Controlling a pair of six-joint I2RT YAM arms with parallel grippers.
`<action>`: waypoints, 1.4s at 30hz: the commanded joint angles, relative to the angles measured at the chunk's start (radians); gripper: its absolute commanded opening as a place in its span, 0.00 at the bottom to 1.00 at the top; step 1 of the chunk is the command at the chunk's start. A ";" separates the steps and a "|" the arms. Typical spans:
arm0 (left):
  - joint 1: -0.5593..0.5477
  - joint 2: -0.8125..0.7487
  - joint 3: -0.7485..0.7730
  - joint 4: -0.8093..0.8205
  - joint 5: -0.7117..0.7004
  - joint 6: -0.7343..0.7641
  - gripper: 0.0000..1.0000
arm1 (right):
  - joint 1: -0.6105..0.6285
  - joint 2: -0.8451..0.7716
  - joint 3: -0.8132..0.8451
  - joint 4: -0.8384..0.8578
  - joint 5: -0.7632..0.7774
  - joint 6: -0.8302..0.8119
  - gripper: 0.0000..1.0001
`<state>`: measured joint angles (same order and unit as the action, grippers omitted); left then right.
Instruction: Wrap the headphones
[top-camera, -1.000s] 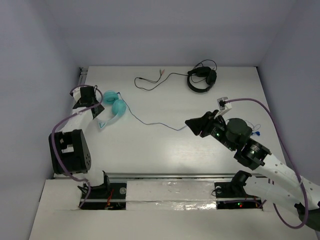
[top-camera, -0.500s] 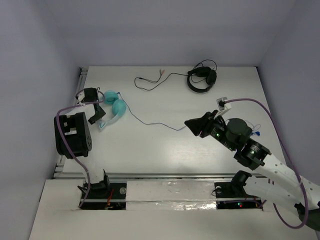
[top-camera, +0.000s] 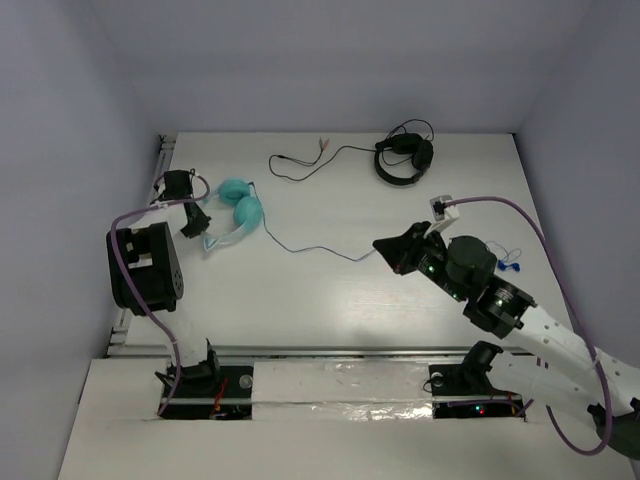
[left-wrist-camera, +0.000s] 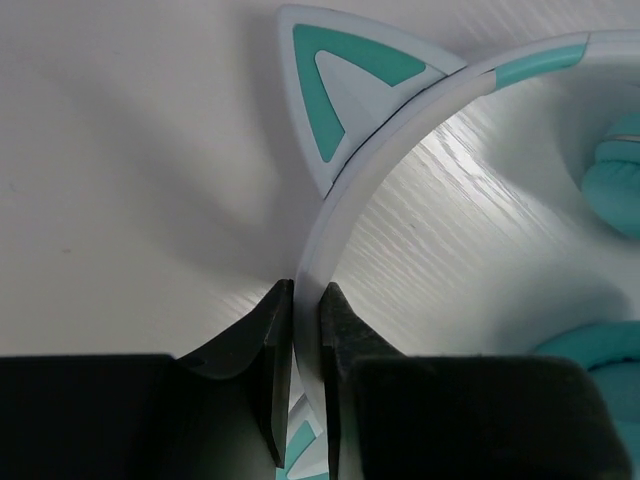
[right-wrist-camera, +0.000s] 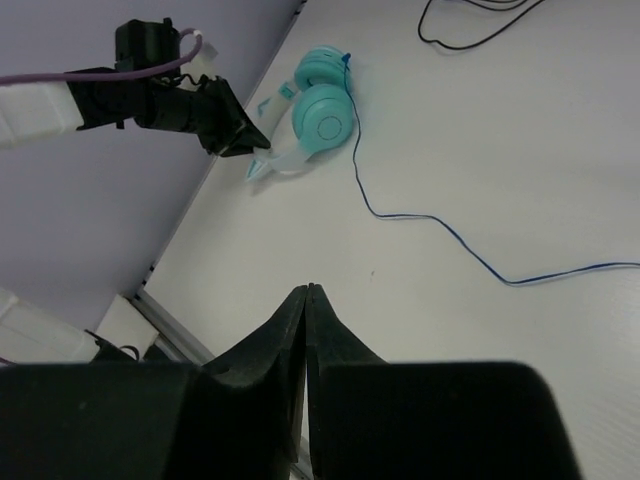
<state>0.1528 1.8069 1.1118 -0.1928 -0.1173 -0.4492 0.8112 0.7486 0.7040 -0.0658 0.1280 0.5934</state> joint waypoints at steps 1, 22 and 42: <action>-0.002 -0.163 0.039 -0.019 0.189 0.033 0.00 | 0.000 0.038 0.009 0.053 0.022 -0.023 0.05; -0.022 -0.668 0.013 -0.059 0.698 0.000 0.00 | -0.018 0.560 0.229 0.386 -0.271 -0.375 0.93; -0.032 -0.761 0.017 0.046 0.880 -0.144 0.00 | -0.204 0.854 0.140 0.689 -0.487 -0.241 0.81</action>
<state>0.1303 1.0851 1.1110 -0.2493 0.6914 -0.5289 0.6392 1.5967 0.8680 0.4965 -0.3271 0.3286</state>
